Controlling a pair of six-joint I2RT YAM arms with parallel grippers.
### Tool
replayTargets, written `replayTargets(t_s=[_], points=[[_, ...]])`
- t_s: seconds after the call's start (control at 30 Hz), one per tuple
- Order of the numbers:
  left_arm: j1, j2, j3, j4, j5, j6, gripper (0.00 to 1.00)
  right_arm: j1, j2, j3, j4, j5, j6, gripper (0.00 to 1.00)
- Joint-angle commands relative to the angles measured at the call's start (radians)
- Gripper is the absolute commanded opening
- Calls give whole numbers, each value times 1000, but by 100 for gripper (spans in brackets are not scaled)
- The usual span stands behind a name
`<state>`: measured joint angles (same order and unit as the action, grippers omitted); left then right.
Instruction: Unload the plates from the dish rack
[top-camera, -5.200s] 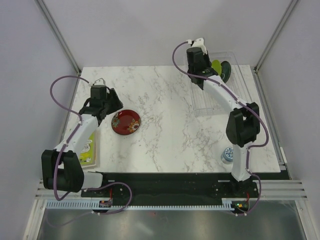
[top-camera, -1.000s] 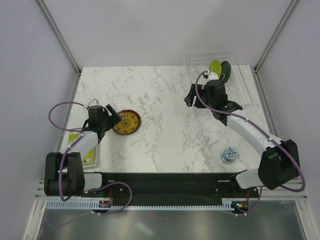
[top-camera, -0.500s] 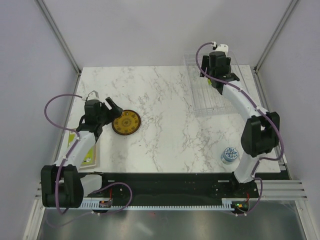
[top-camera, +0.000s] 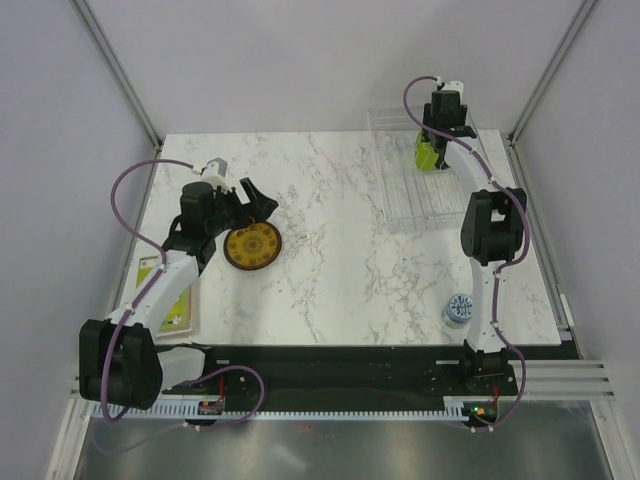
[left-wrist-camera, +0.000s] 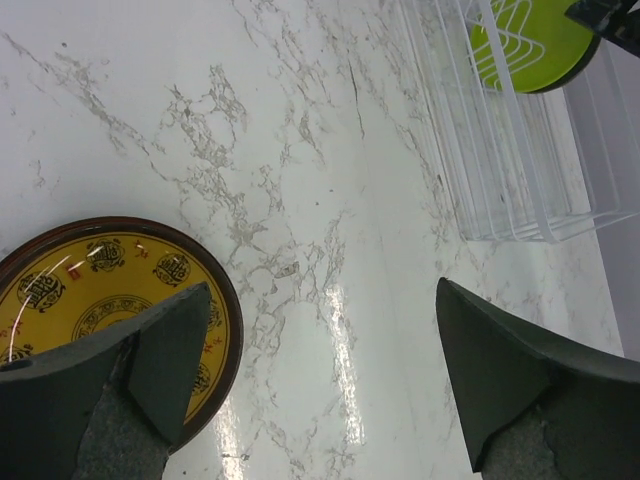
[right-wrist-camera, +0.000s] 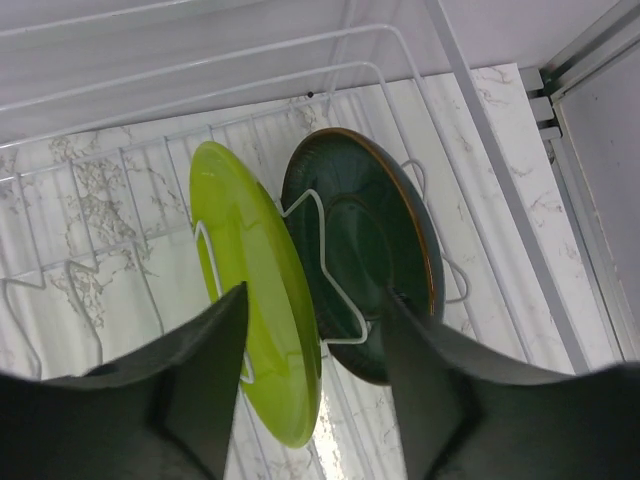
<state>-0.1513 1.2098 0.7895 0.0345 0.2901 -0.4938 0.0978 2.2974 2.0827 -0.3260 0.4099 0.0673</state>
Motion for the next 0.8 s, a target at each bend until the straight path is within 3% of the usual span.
replayTargets(t_s=[0.0,0.13,0.23,0.37,0.5,0.63,0.77], points=[[-8,25,30,35,9,57,100,-20,60,94,2,-68,-35,57],[-10,51,34,38,9,60,100,-20,71,96,10,-138,-49,19],[-10,66,33,47,12,46,100,-21,66,93,13,-204,-46,5],[-11,69,27,51,14,28,99,-20,34,65,33,-220,-43,0],[-16,63,19,50,-15,29,100,17,-56,-12,88,-111,-90,0],[-24,66,30,25,-40,34,100,103,-141,-110,220,186,-233,0],[-28,54,39,2,-57,31,100,184,-193,-157,344,384,-363,0]])
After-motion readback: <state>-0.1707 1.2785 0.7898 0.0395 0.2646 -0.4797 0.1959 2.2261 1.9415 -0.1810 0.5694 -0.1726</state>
